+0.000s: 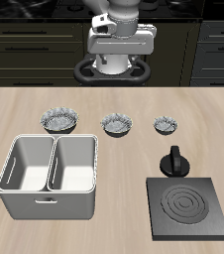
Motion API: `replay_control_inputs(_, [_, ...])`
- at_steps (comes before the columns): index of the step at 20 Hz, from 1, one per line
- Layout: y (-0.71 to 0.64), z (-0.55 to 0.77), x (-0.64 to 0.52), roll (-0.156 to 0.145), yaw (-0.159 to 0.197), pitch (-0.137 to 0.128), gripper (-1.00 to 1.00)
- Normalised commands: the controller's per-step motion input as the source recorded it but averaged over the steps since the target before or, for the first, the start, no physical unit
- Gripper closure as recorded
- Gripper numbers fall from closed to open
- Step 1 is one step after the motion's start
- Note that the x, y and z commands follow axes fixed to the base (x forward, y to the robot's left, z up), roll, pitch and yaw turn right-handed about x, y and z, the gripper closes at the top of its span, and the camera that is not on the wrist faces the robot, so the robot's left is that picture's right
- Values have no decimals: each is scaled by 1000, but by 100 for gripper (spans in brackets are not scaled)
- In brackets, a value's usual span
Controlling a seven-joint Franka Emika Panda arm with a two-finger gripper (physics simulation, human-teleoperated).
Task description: Place the smallest bowl inside the right compartment of the bowl drainer
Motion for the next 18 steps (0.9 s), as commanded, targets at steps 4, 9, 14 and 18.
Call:
replay_control_inputs(4, [510, -56, -65, 55, -14, 4, -100])
replay_control_inputs(9, [623, -27, -39, 76, 12, 5, -100])
replay_control_inputs(14, [444, 42, 12, 50, 19, -21, -100])
replay_control_inputs(18, [409, 72, 110, 24, 15, -21, -100])
